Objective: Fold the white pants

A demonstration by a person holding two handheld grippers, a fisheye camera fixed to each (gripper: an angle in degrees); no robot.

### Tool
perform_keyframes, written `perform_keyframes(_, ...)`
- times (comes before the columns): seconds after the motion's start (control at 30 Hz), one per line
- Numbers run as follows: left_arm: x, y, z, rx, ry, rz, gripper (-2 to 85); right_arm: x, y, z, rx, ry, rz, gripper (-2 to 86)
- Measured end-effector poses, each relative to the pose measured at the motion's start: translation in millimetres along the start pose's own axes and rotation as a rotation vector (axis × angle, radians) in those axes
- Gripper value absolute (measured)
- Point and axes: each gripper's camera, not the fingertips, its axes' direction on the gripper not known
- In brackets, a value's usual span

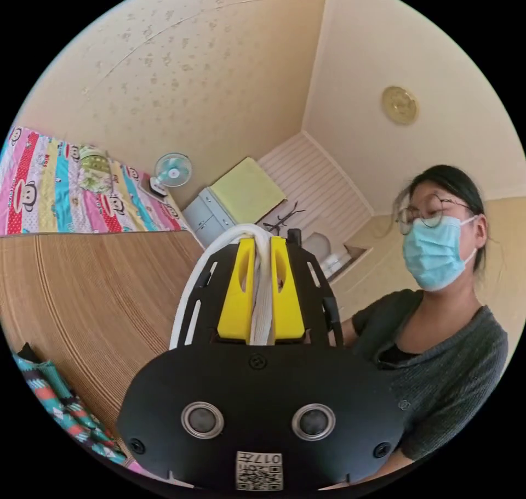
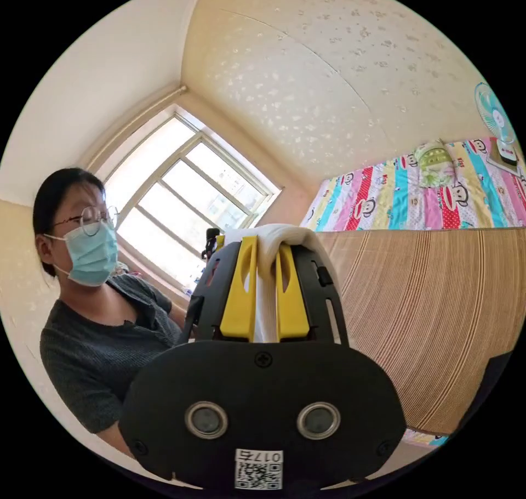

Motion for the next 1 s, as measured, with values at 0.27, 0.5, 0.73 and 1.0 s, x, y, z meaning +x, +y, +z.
perform_keyframes(0.27, -193, -6, 89, -0.184, -0.396, -0.256, 5.1, 152, -41, 105, -0.181, 0.217, 0.249, 2.0)
perform_keyframes(0.5, -273, 156, 120, -0.445, -0.475, -0.369, 6.2, 182, 109, 153, -0.308, 0.261, 0.380, 1.4)
perform_keyframes(0.73, -330, 300, 112, -0.560, -0.322, -0.713, 10.9, 233, 312, 133, -0.084, 0.150, 1.058, 1.4)
perform_keyframes(1.0, -437, 231, 74, -0.367, -0.443, -0.696, 15.9, 234, 278, 152, 0.024, -0.034, 1.003, 9.5)
